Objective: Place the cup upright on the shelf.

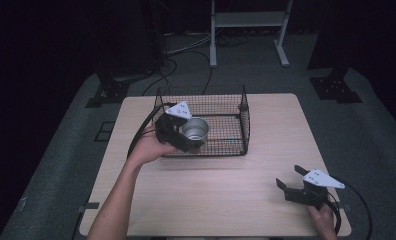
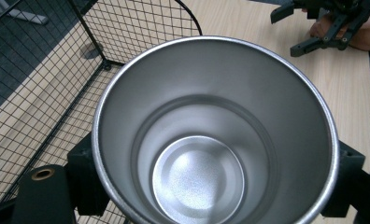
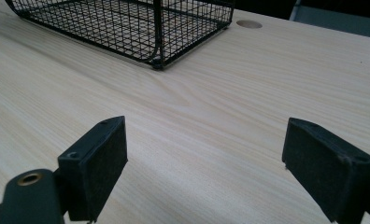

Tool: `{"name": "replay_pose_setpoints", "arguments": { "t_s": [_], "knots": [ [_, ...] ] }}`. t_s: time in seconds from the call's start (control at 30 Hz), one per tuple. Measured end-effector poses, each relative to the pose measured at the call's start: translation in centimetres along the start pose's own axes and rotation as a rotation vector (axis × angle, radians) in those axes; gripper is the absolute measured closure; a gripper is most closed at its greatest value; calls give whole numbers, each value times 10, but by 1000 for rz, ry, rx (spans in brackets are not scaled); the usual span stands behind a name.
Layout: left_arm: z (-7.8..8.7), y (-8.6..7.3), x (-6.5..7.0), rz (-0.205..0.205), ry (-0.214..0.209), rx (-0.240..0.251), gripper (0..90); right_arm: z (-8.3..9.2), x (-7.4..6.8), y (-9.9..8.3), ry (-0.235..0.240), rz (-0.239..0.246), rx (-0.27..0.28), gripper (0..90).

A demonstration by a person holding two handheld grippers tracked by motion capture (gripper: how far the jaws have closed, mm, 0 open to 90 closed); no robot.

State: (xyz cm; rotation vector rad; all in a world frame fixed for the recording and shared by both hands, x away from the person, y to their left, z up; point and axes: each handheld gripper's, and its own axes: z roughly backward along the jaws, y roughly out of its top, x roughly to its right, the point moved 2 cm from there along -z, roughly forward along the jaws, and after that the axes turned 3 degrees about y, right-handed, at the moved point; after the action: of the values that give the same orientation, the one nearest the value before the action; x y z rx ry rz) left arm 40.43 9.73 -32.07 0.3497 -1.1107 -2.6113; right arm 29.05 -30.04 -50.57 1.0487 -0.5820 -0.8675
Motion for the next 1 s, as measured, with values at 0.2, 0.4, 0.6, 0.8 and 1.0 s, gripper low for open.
{"name": "replay_pose_setpoints", "arguments": {
  "t_s": [0.2, 0.4, 0.6, 0.8, 1.0],
  "knots": [
    [-1, 9, -10, -5, 5, -3, 177, 0, 0, 0, 0, 0, 1, 134],
    [-4, 22, -17, -1, 4, -9, 177, 0, 1, 0, 0, -7, 4, 134],
    [-7, 30, -27, 5, 19, -22, 177, 0, 1, 0, 1, -7, 6, 134],
    [-9, 36, -38, 16, 28, -28, 177, 0, 1, 0, 2, -9, 6, 134],
    [-10, 45, -47, 25, 38, -29, 177, 0, 1, 0, 3, -10, 8, 134]
  ]
}}
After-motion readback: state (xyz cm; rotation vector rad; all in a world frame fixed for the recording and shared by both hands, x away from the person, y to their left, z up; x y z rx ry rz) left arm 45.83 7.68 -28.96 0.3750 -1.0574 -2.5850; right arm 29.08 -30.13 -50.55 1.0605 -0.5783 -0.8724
